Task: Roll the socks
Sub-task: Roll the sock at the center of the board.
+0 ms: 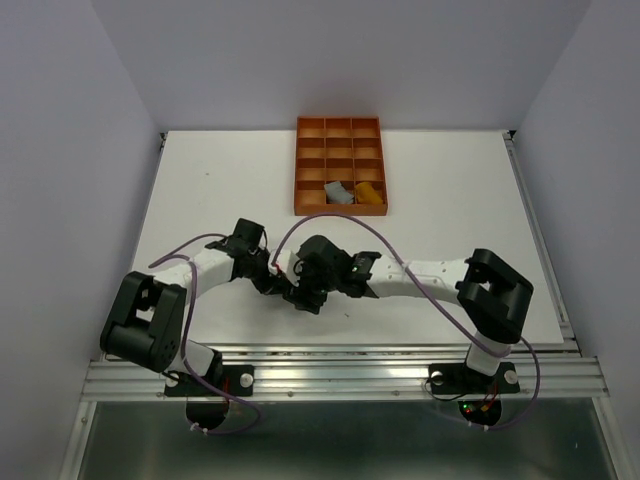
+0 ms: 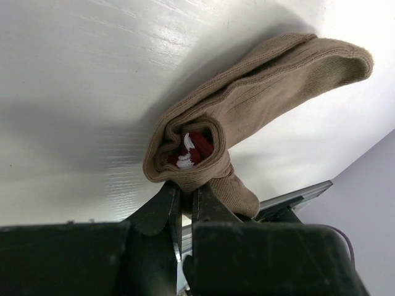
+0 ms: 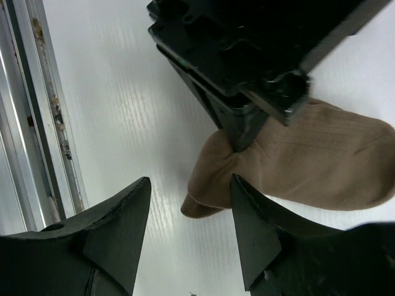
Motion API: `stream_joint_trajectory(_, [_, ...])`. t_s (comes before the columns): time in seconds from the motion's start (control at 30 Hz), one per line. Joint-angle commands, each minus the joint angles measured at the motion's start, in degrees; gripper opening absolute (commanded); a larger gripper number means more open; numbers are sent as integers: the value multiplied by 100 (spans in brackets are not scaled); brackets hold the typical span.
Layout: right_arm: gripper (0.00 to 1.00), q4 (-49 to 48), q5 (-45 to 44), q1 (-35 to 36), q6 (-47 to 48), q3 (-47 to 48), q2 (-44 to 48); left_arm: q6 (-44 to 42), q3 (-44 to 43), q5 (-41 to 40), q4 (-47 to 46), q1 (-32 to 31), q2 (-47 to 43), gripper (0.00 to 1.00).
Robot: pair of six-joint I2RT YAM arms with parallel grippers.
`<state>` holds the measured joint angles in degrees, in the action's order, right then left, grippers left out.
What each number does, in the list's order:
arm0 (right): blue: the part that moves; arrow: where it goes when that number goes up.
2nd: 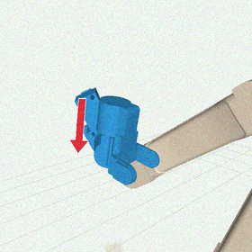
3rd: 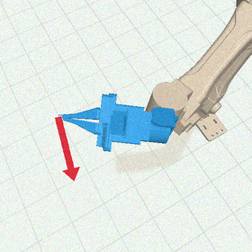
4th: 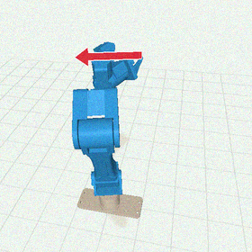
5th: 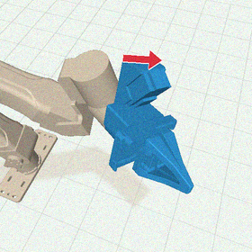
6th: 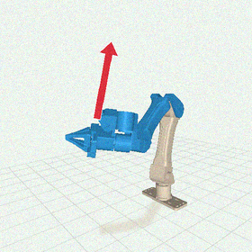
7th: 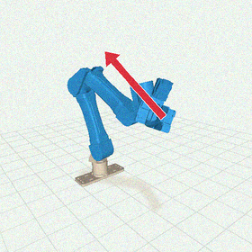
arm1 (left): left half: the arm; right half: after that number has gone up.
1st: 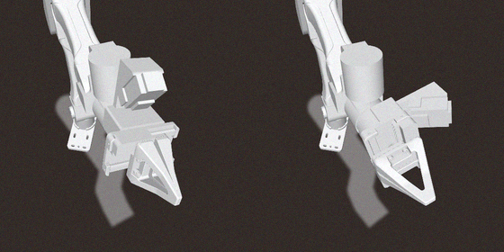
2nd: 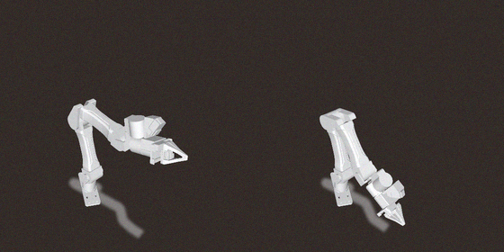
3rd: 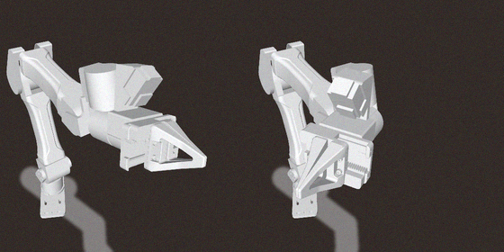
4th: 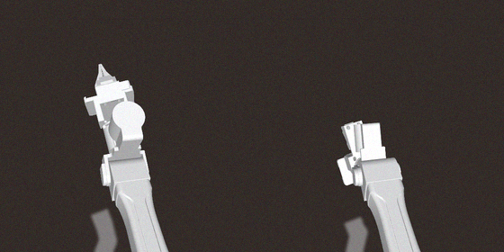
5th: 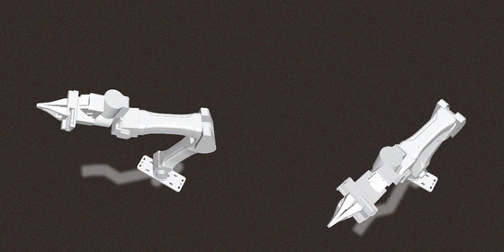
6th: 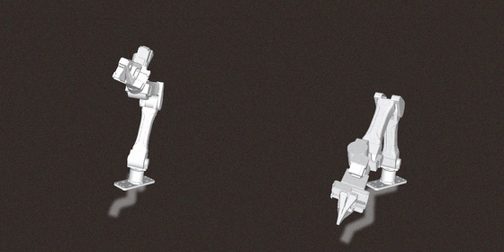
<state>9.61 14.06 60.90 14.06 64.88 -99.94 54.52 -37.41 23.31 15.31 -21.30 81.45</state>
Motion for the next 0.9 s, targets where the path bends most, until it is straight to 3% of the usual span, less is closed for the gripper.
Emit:
stream_joint_trajectory(0.0, [59, -91, -273, 123, 211, 244, -201, -135, -135, -230, 622, -15, 178, 0])
stream_joint_trajectory(0.17, [59, -3, -483, 176, 97, 148, -350, -144, -135, -99, 587, -6, 292, 0])
stream_joint_trajectory(0.43, [56, -73, -1749, 176, -62, 34, -763, -152, -47, 235, 386, -6, 336, 0])
stream_joint_trajectory(0.77, [50, -1285, -2592, 229, -351, -600, -684, -152, 181, 920, -28, -6, 328, 0])
stream_joint_trajectory(0.87, [43, -1531, -2759, 282, -317, -713, -764, -170, 269, 1149, -151, 3, 389, 0])
